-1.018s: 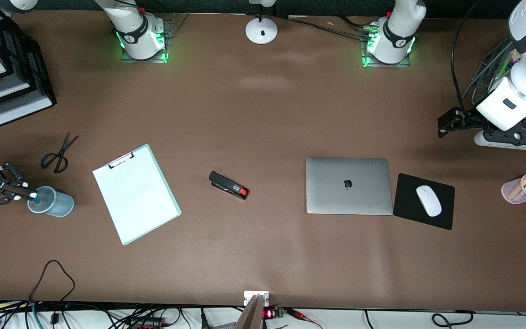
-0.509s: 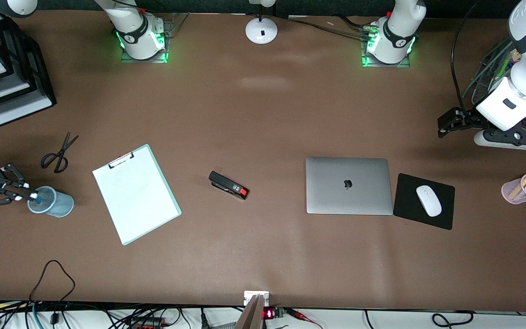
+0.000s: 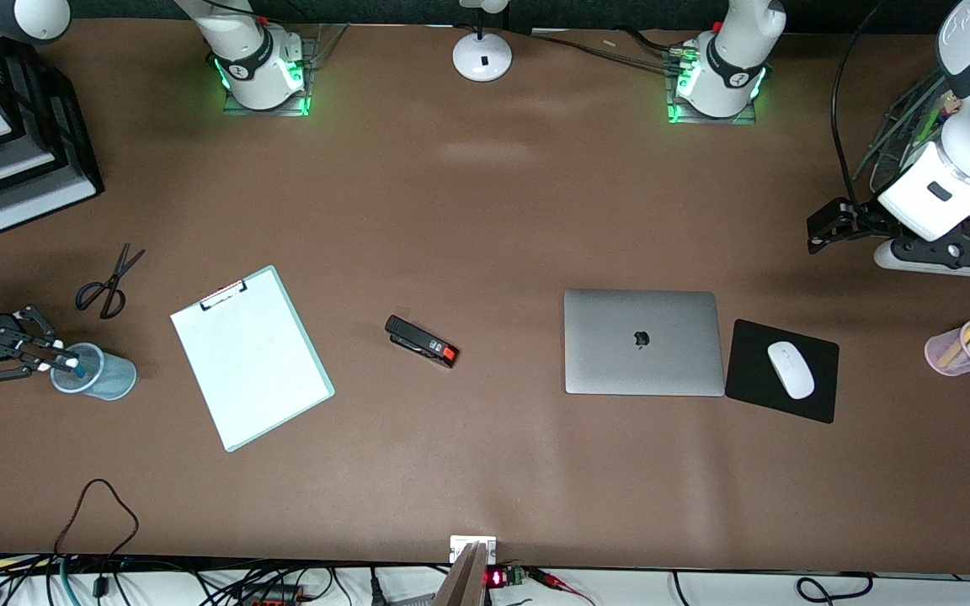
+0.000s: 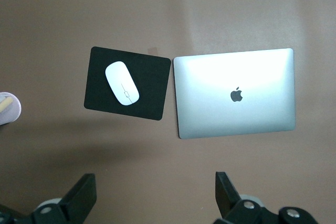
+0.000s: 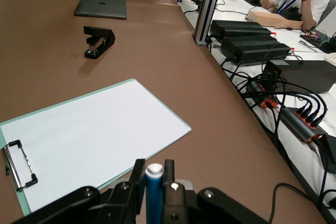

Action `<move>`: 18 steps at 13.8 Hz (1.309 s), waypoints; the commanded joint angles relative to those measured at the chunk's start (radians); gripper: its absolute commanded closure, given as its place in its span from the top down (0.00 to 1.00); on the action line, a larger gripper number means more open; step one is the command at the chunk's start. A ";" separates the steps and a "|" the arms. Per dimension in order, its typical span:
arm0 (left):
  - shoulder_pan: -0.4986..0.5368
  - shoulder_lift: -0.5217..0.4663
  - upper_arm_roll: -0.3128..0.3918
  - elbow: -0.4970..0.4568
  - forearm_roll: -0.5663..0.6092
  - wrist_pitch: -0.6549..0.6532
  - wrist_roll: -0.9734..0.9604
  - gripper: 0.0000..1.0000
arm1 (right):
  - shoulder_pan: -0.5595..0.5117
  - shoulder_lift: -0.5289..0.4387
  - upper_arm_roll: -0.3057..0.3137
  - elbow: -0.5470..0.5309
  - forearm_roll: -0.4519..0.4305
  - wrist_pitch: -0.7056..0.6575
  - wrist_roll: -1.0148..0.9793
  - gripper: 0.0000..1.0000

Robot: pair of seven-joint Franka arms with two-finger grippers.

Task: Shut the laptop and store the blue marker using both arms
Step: 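Lower the blue marker into the light blue cup with the right gripper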

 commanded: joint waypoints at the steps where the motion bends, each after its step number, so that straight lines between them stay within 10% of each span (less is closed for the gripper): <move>1: -0.006 -0.001 0.001 0.014 0.007 -0.020 -0.013 1.00 | -0.020 0.034 0.012 0.029 0.034 0.000 -0.044 0.01; 18: -0.004 -0.001 0.002 0.014 0.005 -0.022 -0.013 1.00 | -0.055 0.105 0.014 0.027 0.029 -0.012 -0.057 0.02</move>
